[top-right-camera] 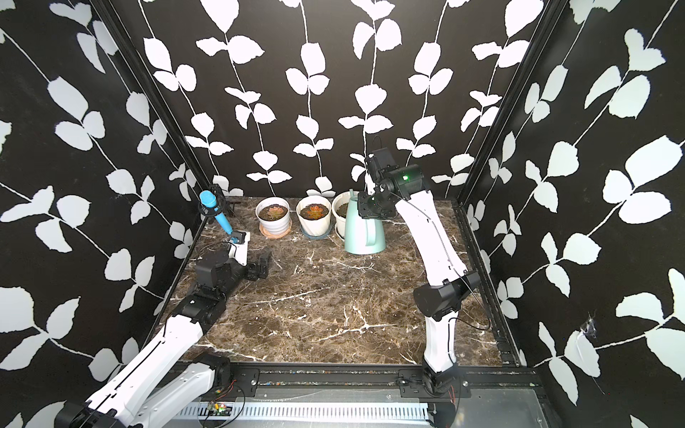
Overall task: Water the succulent around the soil edge
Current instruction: Water the soil of the potted plant with water.
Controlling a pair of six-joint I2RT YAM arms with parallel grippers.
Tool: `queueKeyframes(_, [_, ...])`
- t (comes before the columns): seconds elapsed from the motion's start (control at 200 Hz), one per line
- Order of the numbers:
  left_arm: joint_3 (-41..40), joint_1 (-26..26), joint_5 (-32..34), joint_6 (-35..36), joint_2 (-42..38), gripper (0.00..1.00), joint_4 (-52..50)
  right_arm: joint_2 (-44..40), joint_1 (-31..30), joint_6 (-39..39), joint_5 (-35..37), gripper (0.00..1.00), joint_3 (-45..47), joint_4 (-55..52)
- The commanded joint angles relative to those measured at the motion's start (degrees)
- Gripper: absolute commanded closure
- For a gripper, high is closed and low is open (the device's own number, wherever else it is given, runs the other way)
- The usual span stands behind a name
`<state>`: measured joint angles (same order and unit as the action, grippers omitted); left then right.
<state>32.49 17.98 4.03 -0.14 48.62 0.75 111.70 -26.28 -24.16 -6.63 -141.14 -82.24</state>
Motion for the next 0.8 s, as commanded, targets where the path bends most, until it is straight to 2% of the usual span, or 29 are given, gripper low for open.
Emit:
queueKeyframes(0.0, [-0.85,0.39,0.35,0.66,-1.08,0.01,1.18,-3.68,0.28,0.87,0.57,1.0,0.56,-0.08])
queueKeyframes(0.525, [-0.85,0.48,0.26,0.67,-1.16,0.01,1.16,-6.48,0.27,1.9,0.78,1.0,5.06,-1.0])
queueKeyframes(0.795, [-0.82,0.55,0.08,0.67,-0.99,0.01,1.18,-6.51,0.97,2.45,1.37,1.0,4.57,-1.82])
